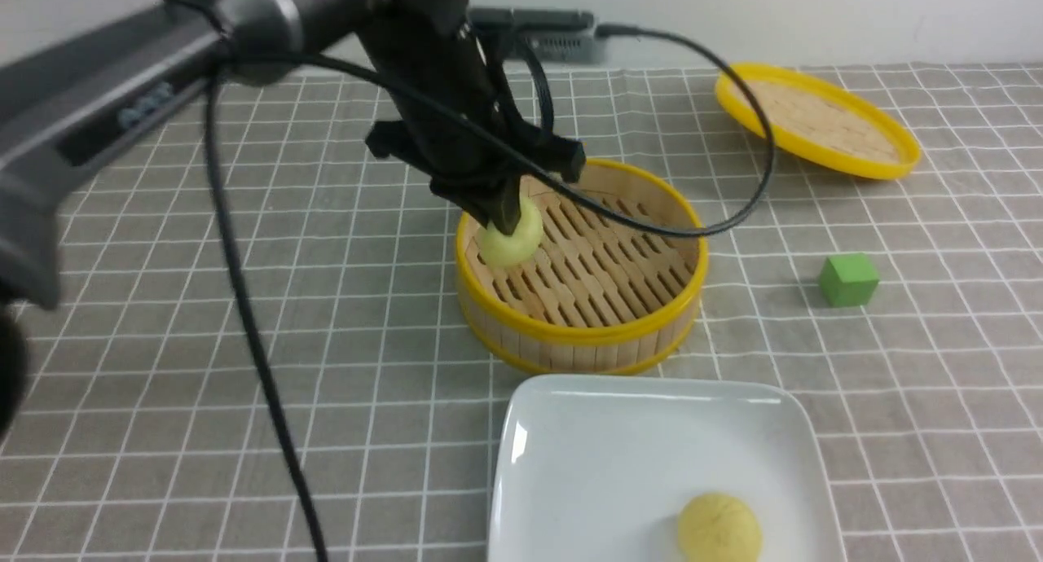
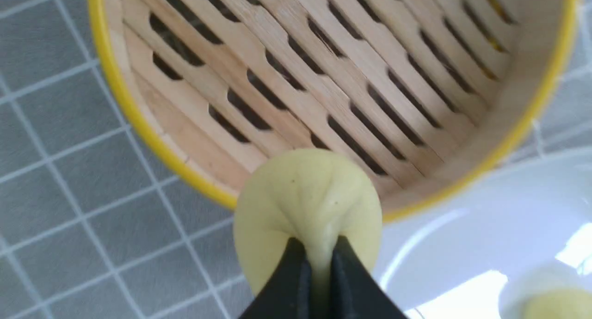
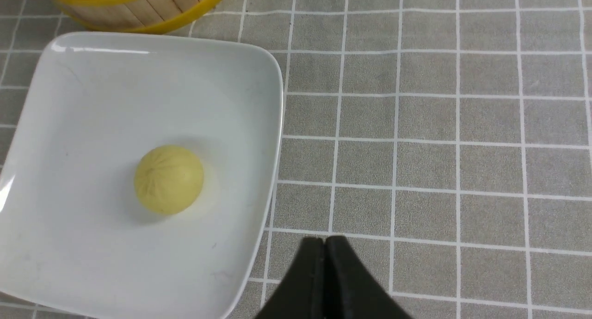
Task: Put the steamed buns into the plate on the grey tablecloth.
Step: 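Carry the bun from the bamboo steamer to the plate with the left gripper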
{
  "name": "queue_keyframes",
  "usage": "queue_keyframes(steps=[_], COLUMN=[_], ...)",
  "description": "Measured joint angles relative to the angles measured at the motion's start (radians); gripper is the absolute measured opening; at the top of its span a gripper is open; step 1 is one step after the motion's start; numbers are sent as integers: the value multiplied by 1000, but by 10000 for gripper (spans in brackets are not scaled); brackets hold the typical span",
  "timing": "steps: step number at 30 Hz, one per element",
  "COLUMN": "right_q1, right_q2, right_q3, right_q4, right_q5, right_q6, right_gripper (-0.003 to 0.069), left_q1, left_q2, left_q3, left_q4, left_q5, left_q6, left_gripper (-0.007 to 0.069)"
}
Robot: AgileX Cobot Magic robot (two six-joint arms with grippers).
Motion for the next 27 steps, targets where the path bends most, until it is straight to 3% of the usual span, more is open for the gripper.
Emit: queue_keyframes(steps=[4, 8, 10, 14, 19, 22, 27], right_q1=[0, 0, 0, 0, 0, 0, 0], right_q2=[0, 0, 0, -3, -63, -154, -340], right_q3=[0, 2, 8, 9, -35, -63, -28], right_q4=[-9, -11, -13, -30, -105, -109, -102], right_q5=[0, -1, -1, 9, 112, 120, 107], right_q6=[0, 0, 0, -1, -62, -90, -96], right_gripper=[4, 6, 10, 11, 11, 11, 11], left_q1=[-83, -199, -271, -311, -314, -315, -315], left_q2=[-196, -238, -227, -198, -161, -152, -151], left_q3=[155, 369, 505, 621, 638, 638, 638], left_q4=[-7, -20, -28, -32, -28, -28, -23], left_q5=[21, -10, -113, -244, -328, -344, -362], left_q6=[-7, -40, -80, -183, -245, -249, -249], left_gripper=[20, 22, 27, 64, 213, 342, 472])
